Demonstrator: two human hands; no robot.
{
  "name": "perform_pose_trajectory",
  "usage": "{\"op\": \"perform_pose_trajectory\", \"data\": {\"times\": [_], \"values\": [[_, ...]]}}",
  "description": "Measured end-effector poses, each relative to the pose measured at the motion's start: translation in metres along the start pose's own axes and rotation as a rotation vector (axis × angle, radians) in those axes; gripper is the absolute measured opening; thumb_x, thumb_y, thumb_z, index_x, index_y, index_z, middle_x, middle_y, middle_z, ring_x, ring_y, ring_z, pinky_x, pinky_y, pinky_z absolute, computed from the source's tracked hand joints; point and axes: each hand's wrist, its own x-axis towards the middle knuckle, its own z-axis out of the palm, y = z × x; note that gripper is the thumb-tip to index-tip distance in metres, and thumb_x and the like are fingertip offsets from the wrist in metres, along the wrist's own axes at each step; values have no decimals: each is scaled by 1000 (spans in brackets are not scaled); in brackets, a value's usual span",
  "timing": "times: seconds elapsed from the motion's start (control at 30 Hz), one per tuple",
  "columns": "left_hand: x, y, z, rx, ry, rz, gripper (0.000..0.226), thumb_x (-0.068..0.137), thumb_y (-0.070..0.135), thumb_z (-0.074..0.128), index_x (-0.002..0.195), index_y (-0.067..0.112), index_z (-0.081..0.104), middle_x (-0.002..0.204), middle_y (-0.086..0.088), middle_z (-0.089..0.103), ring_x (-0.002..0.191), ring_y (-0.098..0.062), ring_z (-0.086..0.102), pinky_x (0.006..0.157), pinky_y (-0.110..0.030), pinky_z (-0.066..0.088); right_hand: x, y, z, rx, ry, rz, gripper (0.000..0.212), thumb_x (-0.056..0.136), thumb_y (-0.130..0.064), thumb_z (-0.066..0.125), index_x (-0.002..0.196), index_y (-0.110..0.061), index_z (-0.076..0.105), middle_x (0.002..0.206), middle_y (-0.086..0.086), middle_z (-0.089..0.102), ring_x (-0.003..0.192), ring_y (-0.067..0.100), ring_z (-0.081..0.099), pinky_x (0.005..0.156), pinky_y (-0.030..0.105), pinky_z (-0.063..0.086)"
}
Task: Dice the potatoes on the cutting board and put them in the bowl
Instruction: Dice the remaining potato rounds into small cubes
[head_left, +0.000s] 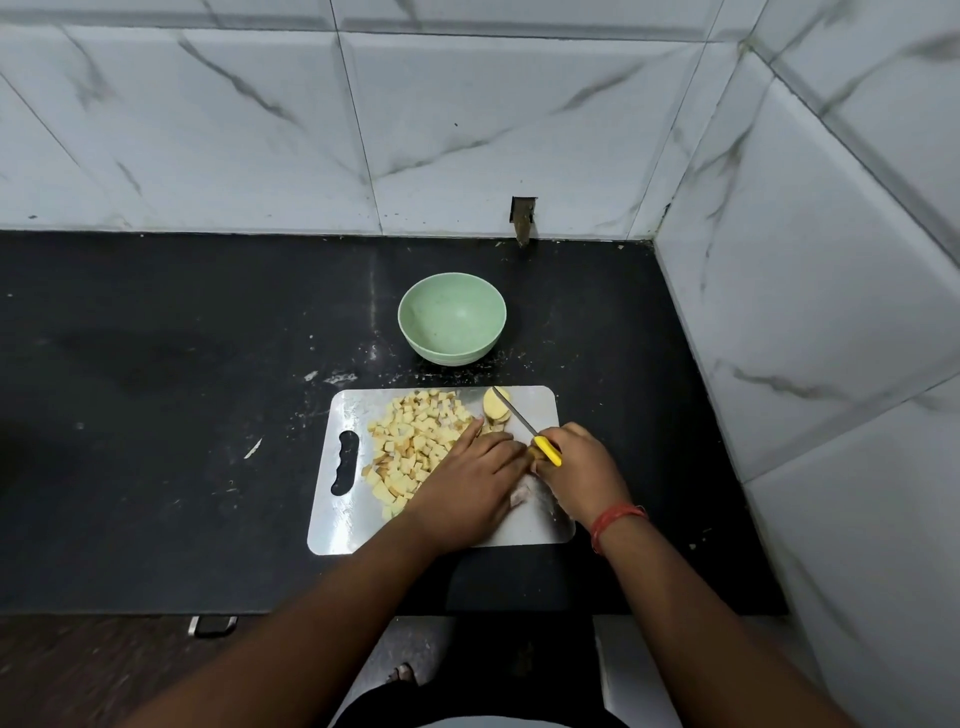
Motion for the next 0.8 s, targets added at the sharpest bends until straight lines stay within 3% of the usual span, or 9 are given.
{"op": "perform_pose_trajectory", "data": {"times": [0.2, 0.4, 0.47, 0.6, 0.8], "values": [[-1, -2, 2, 37, -56, 16, 54, 107, 49, 35, 146, 16, 53, 144, -2, 55, 138, -22, 44, 124, -54, 19, 0, 0, -4, 68, -23, 27, 20, 86, -17, 70, 105, -20, 68, 101, -6, 56, 90, 14, 60, 85, 36, 53], [-2, -5, -2, 30, -90, 71, 58, 109, 49, 30, 158, 20, 34, 158, -1, 42, 146, -22, 36, 125, -54, 15, -17, -4, -20, 333, 63, 233, 32, 99, -15, 50, 130, -16, 56, 124, 1, 60, 113, 18, 57, 98, 34, 47], [-1, -5, -2, 41, -113, 87, 59, 109, 50, 28, 159, 19, 32, 159, 0, 41, 147, -22, 35, 126, -54, 12, -28, -5, -22, 312, 53, 240, 30, 100, -16, 46, 129, -15, 54, 120, 4, 61, 108, 20, 59, 93, 31, 47], [0, -4, -3, 20, -127, 73, 60, 108, 50, 30, 159, 19, 34, 158, 1, 42, 146, -20, 35, 126, -52, 8, -46, -6, -15, 177, -54, 234, 12, 100, -19, 41, 102, -13, 51, 94, 10, 64, 83, 25, 61, 77, 37, 52], [1, -4, -4, 13, -153, 69, 59, 108, 50, 31, 158, 19, 36, 157, 2, 44, 146, -20, 34, 127, -51, 8, -62, -12, -7, -27, -124, 222, 17, 102, -19, 38, 107, -6, 48, 102, 15, 63, 90, 29, 62, 74, 34, 49]]}}
